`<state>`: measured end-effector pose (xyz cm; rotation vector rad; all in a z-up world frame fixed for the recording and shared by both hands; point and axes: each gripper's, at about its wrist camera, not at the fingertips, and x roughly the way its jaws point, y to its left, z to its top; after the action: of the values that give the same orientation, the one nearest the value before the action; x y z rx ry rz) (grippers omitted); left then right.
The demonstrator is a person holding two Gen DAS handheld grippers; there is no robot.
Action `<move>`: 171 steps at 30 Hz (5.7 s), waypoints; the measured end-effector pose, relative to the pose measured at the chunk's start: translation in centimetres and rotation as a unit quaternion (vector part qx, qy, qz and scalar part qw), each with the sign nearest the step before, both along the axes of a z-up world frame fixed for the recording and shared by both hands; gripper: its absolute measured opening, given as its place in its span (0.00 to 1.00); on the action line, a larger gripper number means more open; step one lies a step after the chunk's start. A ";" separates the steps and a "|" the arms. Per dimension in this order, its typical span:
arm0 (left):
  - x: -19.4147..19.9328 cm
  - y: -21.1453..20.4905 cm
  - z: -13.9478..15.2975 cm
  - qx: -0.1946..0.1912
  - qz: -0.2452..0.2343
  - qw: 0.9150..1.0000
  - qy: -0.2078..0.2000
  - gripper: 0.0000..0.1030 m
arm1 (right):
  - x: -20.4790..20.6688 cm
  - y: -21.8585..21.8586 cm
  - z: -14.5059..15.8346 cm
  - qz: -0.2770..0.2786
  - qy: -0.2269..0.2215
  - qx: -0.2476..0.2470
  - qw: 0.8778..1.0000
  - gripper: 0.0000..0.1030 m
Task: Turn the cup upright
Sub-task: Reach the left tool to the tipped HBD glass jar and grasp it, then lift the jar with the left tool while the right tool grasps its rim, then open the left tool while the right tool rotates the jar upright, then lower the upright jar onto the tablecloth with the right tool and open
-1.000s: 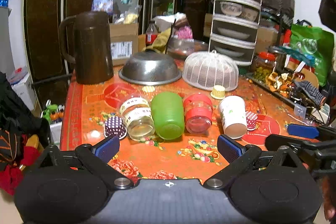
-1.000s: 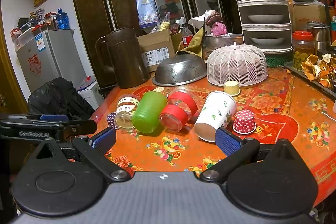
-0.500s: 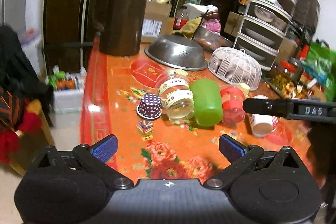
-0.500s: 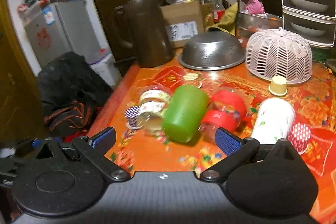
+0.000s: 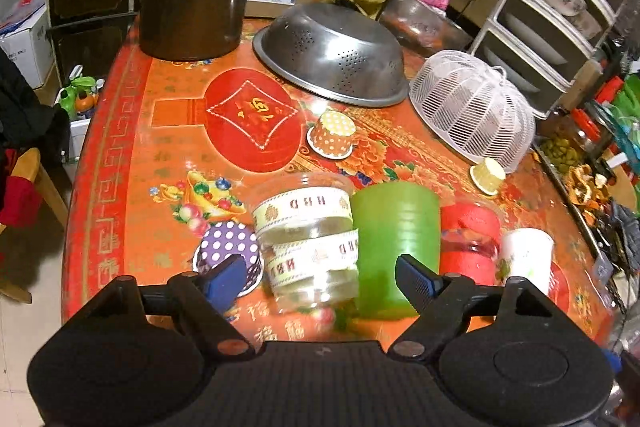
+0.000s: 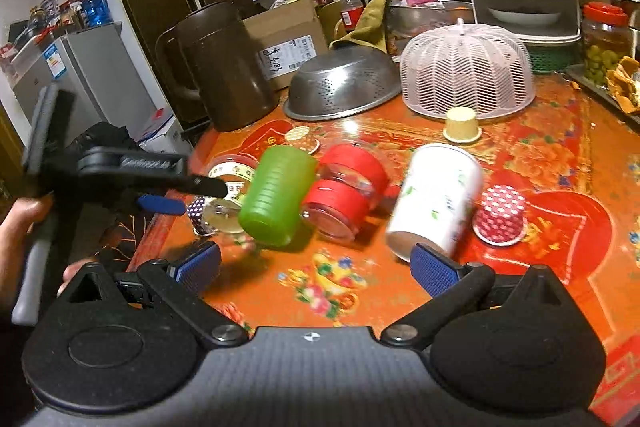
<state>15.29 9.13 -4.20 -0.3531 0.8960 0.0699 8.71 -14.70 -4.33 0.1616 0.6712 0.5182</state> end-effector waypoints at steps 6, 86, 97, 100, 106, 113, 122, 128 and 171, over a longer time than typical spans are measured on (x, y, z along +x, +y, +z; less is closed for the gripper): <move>1.2 -0.7 -0.4 0.021 0.021 0.999 0.028 0.75 | -0.5 -1.8 -0.3 0.010 -0.007 0.017 1.000 0.99; -16.2 -12.0 -2.5 -0.072 -0.156 0.985 -0.012 0.60 | -2.0 1.9 -3.8 0.046 0.246 0.028 0.968 0.79; -16.2 -11.5 -2.8 -0.085 -0.158 0.984 -0.015 0.60 | -1.6 2.0 -4.0 0.039 0.248 0.024 0.968 0.68; -16.2 -11.4 -2.8 -0.085 -0.159 0.983 -0.016 0.61 | -1.6 2.0 -4.0 0.040 0.245 0.023 0.968 0.67; -16.7 -10.9 -3.0 -0.095 -0.165 0.981 -0.025 0.80 | -1.7 1.9 -4.0 0.042 0.246 0.026 0.968 0.66; -20.2 -7.3 -2.8 -0.099 -0.135 0.984 -0.069 0.85 | -1.7 1.8 -4.1 0.041 0.245 0.030 0.968 0.66; -23.2 -2.1 -1.7 -0.101 -0.066 0.983 -0.138 0.85 | -6.6 1.7 -0.3 0.019 0.035 0.015 0.999 0.66; -24.0 -2.2 -1.1 -0.094 -0.072 0.976 -0.184 0.85 | -13.9 2.1 0.2 -0.020 -0.280 -0.029 0.959 0.66; -25.0 -3.5 -3.4 -0.035 -0.034 0.983 -0.178 0.98 | -15.7 1.6 -9.3 -0.048 -0.257 -0.021 0.965 0.99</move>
<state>-9.71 5.68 -7.60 -0.3855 0.5555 -0.0873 -7.02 -13.06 -13.66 0.0152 0.1664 0.4281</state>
